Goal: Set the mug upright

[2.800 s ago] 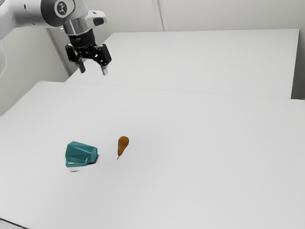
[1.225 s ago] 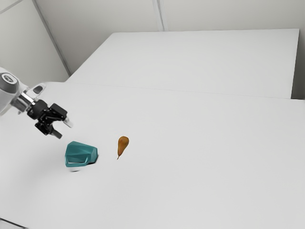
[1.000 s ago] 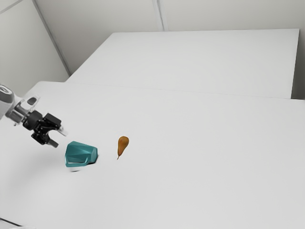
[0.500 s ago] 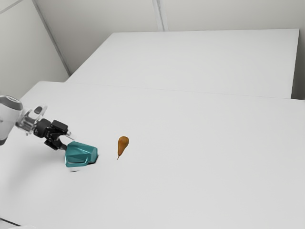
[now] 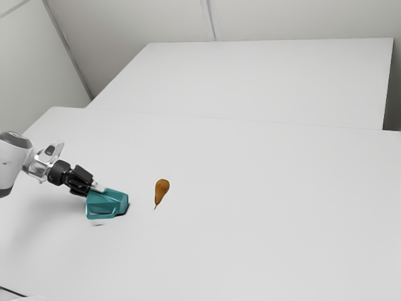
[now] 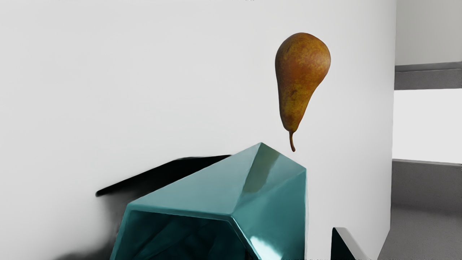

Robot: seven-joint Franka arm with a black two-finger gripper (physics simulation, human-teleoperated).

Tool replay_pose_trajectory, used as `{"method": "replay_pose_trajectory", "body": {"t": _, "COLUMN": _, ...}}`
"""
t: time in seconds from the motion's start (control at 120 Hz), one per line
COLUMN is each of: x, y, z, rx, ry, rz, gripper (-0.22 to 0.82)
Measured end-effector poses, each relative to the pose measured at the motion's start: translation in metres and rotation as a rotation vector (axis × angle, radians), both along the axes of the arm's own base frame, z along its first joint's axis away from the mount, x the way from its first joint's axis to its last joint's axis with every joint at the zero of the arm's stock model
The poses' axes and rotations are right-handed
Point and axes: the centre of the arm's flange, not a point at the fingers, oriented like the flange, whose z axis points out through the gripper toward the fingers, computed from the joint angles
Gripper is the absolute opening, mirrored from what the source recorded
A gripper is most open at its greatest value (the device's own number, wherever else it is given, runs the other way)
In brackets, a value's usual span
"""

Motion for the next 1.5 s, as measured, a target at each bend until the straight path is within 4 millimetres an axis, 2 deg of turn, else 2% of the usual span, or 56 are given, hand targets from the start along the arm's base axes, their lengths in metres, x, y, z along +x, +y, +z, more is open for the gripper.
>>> {"method": "replay_pose_trajectory", "body": {"t": 0.117, "x": 0.000, "y": -0.001, "z": 0.003, "rx": -0.006, "ry": -0.032, "rz": -0.022, "gripper": -0.06}}
{"method": "replay_pose_trajectory", "body": {"t": 0.308, "x": 0.001, "y": -0.004, "z": 0.008, "rx": -0.006, "ry": -0.073, "rz": -0.052, "gripper": -0.14}}
{"method": "replay_pose_trajectory", "body": {"t": 0.45, "x": 0.009, "y": -0.016, "z": 0.040, "rx": 0.051, "ry": -0.141, "rz": -0.099, "gripper": -0.16}}
{"method": "replay_pose_trajectory", "body": {"t": 0.525, "x": 0.018, "y": -0.034, "z": 0.065, "rx": 0.127, "ry": -0.176, "rz": -0.160, "gripper": -0.16}}
{"method": "replay_pose_trajectory", "body": {"t": 0.658, "x": 0.034, "y": -0.081, "z": 0.106, "rx": 0.329, "ry": -0.214, "rz": -0.297, "gripper": -0.17}}
{"method": "replay_pose_trajectory", "body": {"t": 0.8, "x": 0.044, "y": -0.128, "z": 0.129, "rx": 0.550, "ry": -0.199, "rz": -0.421, "gripper": -0.17}}
{"method": "replay_pose_trajectory", "body": {"t": 0.958, "x": 0.054, "y": -0.182, "z": 0.130, "rx": 0.749, "ry": -0.163, "rz": -0.513, "gripper": -0.17}}
{"method": "replay_pose_trajectory", "body": {"t": 1.033, "x": 0.052, "y": -0.199, "z": 0.129, "rx": 0.815, "ry": -0.149, "rz": -0.513, "gripper": -0.17}}
{"method": "replay_pose_trajectory", "body": {"t": 1.2, "x": 0.036, "y": -0.191, "z": 0.122, "rx": 0.921, "ry": -0.090, "rz": -0.410, "gripper": -0.17}}
{"method": "replay_pose_trajectory", "body": {"t": 1.5, "x": 0.029, "y": -0.207, "z": 0.104, "rx": 0.972, "ry": -0.049, "rz": -0.296, "gripper": -0.18}}
